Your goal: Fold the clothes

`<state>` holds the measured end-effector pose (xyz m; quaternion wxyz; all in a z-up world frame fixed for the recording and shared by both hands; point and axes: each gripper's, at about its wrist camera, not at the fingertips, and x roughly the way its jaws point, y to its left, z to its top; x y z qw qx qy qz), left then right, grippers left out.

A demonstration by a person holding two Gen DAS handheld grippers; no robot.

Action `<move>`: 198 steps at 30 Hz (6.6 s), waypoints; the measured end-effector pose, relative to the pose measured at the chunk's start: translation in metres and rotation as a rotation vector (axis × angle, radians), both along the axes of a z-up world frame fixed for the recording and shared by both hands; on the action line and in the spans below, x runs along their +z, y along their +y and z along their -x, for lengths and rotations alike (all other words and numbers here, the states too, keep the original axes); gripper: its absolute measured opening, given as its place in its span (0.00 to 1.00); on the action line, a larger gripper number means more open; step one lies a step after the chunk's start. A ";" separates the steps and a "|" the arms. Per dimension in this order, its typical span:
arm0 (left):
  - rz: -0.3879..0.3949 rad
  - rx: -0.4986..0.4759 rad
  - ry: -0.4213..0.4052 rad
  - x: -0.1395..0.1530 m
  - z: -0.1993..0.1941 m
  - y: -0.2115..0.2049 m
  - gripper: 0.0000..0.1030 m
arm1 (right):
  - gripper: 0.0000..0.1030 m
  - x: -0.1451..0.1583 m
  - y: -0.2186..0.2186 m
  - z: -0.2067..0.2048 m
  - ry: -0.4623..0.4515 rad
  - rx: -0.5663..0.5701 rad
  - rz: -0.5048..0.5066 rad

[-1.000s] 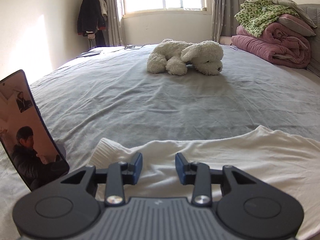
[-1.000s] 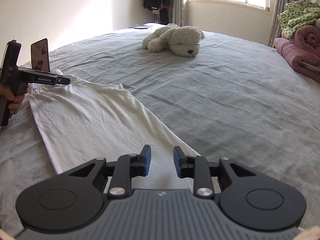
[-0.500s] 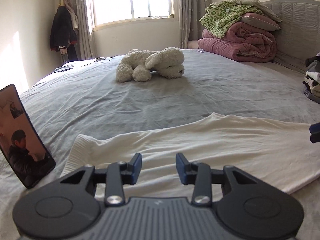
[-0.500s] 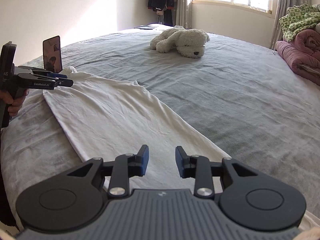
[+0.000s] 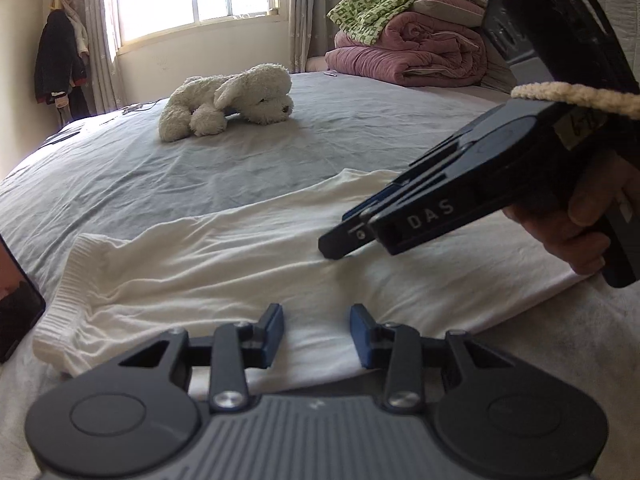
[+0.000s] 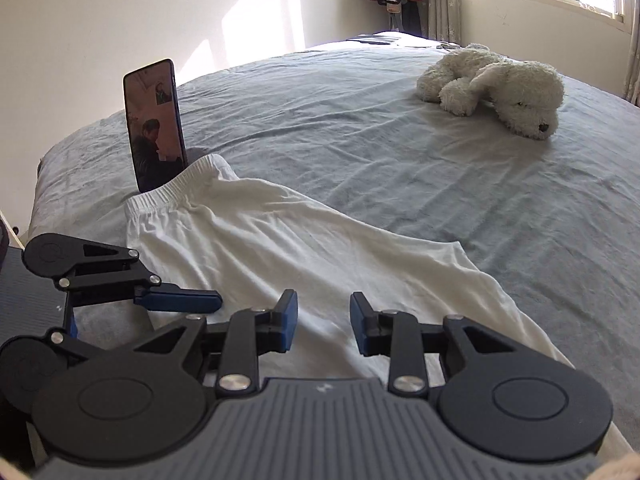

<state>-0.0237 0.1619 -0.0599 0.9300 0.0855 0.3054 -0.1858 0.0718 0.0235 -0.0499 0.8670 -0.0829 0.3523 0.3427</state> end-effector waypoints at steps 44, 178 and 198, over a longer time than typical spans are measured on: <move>0.128 0.104 0.050 0.034 -0.024 0.110 0.36 | 0.30 0.021 0.105 -0.054 0.083 0.137 -0.141; 0.488 -0.128 0.476 0.047 -0.052 -0.126 0.67 | 0.08 0.019 -0.333 0.164 -0.088 -1.013 -0.100; 0.800 -0.107 0.773 -0.008 -0.076 -0.168 0.45 | 0.08 0.025 -0.198 0.132 -0.027 -0.536 -0.126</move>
